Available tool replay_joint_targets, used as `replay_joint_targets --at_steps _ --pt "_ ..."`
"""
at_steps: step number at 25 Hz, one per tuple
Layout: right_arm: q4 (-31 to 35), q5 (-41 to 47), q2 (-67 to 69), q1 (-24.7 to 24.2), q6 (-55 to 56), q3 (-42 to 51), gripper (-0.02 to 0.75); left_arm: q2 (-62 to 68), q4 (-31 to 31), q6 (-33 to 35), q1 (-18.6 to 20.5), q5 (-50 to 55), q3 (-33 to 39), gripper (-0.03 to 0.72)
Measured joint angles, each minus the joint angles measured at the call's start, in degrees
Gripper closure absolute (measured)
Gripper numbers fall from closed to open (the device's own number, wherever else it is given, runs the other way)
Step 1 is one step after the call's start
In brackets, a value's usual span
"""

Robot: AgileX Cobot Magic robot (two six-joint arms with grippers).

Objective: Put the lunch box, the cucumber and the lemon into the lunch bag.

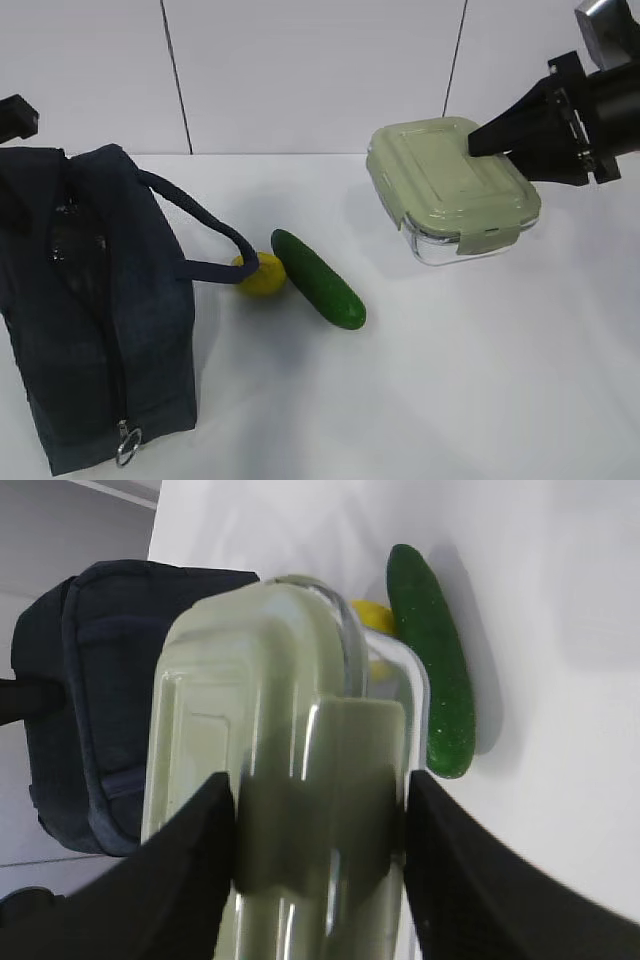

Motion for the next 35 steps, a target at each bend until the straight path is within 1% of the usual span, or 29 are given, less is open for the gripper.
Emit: replay_joint_targets --at_steps 4,14,20,27,30,35 --pt "-0.5 0.0 0.0 3.79 1.34 -2.41 0.345 0.0 -0.26 -0.36 0.0 1.05 0.0 0.694" --pt "-0.88 1.14 0.0 13.5 6.93 -12.38 0.345 0.0 -1.85 -0.91 -1.57 0.76 -1.12 0.694" --pt "-3.55 1.45 0.0 18.51 9.98 -13.34 0.345 0.0 -2.39 -1.4 -1.66 -0.16 -1.12 0.694" --pt "-3.93 1.69 1.02 24.62 11.26 -13.66 0.346 0.0 -3.56 -1.4 -1.66 -1.56 -1.12 0.694" --pt "-3.93 0.85 1.14 26.34 11.89 -13.66 0.346 0.0 -3.69 -1.4 -1.66 -2.26 -1.12 0.694" --pt "-3.39 -1.37 1.67 26.69 12.04 -14.19 0.346 0.0 -3.79 -1.4 -1.66 -2.59 -1.12 0.694"
